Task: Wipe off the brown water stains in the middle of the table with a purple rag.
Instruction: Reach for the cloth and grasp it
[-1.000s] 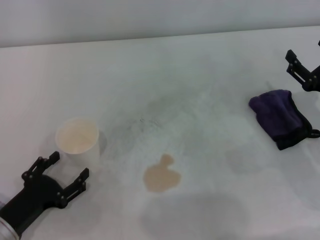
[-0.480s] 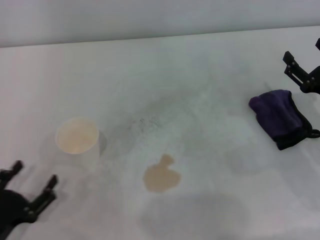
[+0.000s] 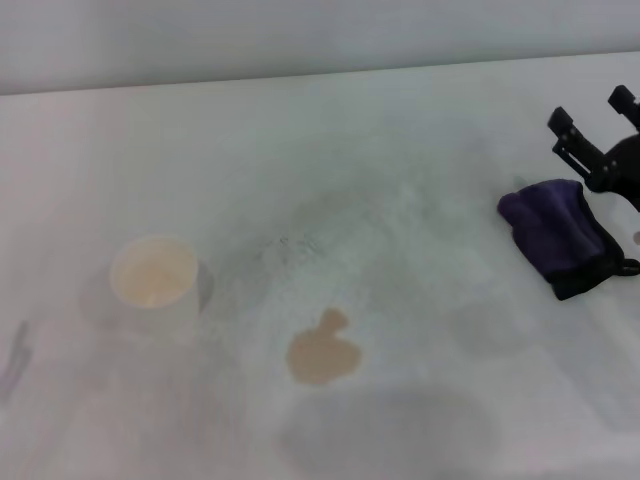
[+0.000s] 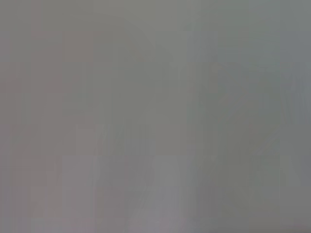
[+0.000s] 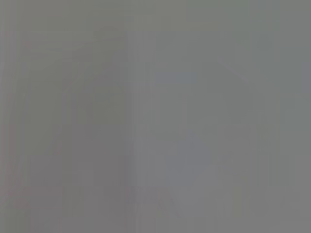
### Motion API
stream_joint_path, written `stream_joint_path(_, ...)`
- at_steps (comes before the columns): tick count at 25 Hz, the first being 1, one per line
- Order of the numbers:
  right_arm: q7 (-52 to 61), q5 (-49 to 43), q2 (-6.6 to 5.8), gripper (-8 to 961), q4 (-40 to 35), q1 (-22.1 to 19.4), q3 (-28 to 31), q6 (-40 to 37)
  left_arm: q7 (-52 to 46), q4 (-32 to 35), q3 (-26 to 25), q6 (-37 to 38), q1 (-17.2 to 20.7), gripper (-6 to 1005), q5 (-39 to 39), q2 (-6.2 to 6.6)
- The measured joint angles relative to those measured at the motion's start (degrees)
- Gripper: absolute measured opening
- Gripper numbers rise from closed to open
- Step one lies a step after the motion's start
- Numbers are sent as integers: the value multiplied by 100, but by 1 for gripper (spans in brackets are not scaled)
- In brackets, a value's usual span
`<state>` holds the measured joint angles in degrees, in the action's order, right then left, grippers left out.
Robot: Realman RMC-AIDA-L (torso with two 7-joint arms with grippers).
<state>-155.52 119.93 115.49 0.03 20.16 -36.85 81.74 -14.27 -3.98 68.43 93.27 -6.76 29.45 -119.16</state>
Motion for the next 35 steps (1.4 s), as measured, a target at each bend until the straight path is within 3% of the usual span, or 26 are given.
stream_joint_path(5,1875,-55,-36,868,-232,116,-225,-136,-38,197,-1,-113,-116,876,-512,76)
stream_joint_path(9,4053,-451,-54,868,-1256,82,-675,-1033,-43,591,-8,-363,-87,877,-883,130)
stream_joint_path(12,5554,-1180,-111,868,-2218,33,-1118,-1854,-44,722,-11,-524,-112,877,-986,176)
stream_joint_path(17,7992,-2953,-317,867,-3411,16,-1276,-2109,-17,904,-13,-970,-272,877,-1091,229)
stream_joint_path(20,9553,-4435,-370,865,-4462,61,-1346,-1887,-11,1063,-14,-1155,-304,877,-1100,240)
stream_joint_path(26,11520,-7011,-134,860,-6800,287,-1366,-829,-15,1353,-61,-1373,-319,876,-1105,247)
stream_joint_path(30,12331,-8405,-59,856,-7435,773,-1675,7,-36,1451,-177,-1418,-359,876,-1107,247)
stream_joint_path(35,13261,-9724,-40,852,-7493,1150,-2808,339,-30,1449,-185,-1595,-500,876,-1064,266)
